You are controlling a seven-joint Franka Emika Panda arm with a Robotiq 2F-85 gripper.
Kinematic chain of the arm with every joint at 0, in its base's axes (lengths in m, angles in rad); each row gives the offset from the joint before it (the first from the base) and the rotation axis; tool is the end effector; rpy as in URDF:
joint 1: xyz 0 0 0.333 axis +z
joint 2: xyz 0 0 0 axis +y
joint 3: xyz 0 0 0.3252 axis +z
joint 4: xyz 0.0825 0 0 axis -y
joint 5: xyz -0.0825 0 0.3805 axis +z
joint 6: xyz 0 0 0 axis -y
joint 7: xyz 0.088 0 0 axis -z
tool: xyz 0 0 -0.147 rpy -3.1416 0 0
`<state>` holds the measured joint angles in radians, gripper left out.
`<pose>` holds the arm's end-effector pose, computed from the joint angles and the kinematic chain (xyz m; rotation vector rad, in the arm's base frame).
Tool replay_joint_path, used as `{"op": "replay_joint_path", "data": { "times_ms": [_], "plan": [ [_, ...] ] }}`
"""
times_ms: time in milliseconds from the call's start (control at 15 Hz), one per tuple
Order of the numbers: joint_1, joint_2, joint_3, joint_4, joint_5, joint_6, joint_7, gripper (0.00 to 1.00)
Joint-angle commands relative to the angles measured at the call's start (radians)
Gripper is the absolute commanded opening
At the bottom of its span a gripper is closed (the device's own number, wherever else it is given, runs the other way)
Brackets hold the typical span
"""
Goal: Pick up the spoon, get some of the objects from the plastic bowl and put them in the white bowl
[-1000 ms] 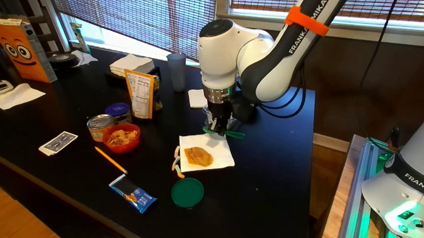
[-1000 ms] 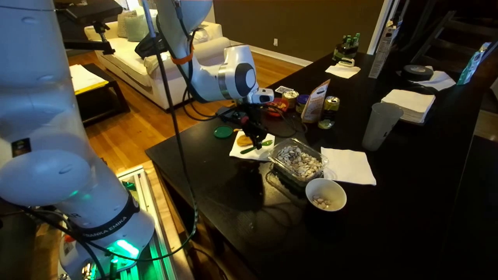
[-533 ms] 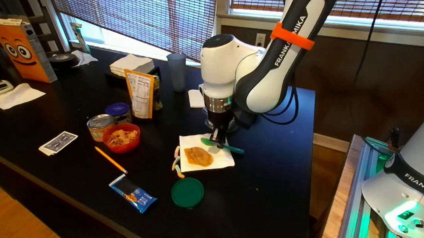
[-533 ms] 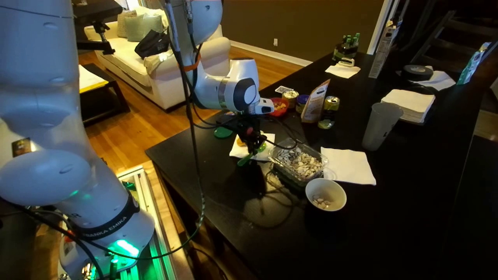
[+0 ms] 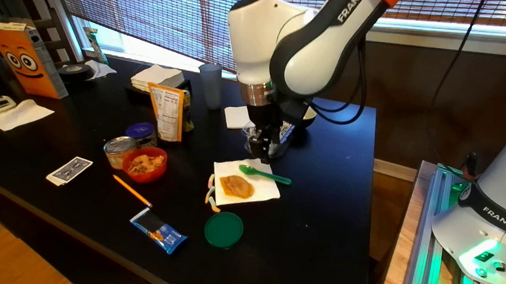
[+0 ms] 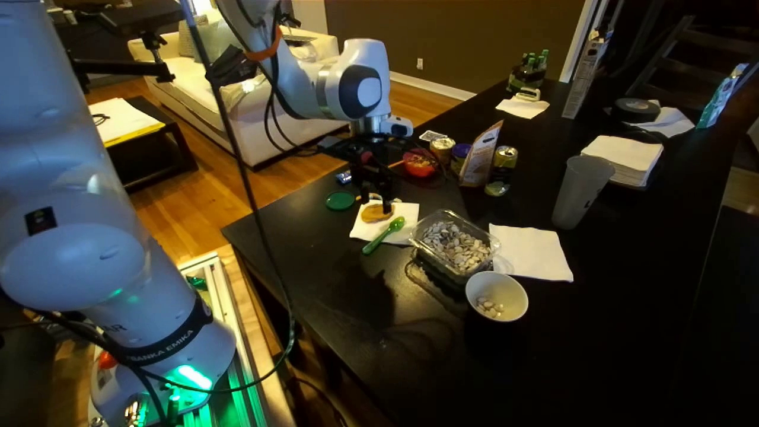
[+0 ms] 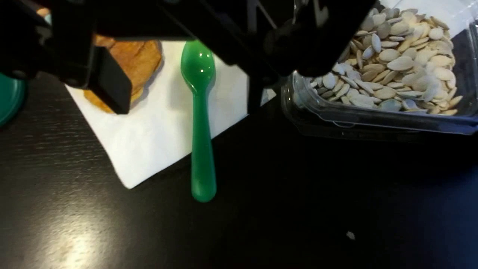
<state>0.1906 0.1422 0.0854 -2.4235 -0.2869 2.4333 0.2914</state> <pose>0.4571 0.1221 0.2125 2.9328 0.3168 -0.1177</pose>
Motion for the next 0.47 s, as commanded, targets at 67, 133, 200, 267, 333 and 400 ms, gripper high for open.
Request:
{"op": "replay_joint_path", "data": {
  "times_ms": [67, 133, 200, 267, 333, 400],
  "plan": [
    [-0.010, -0.163, 0.040, -0.027, 0.097, -0.132, -0.054, 1.00],
    [-0.013, -0.182, 0.042, -0.034, 0.094, -0.115, -0.065, 1.00],
    [-0.013, -0.125, 0.045, -0.002, 0.062, -0.116, -0.023, 1.00],
    [-0.014, -0.139, 0.047, -0.003, 0.063, -0.116, -0.025, 1.00],
    [-0.014, -0.140, 0.047, -0.003, 0.063, -0.116, -0.025, 1.00],
    [-0.015, -0.137, 0.047, -0.003, 0.063, -0.116, -0.025, 1.00]
  ]
}}
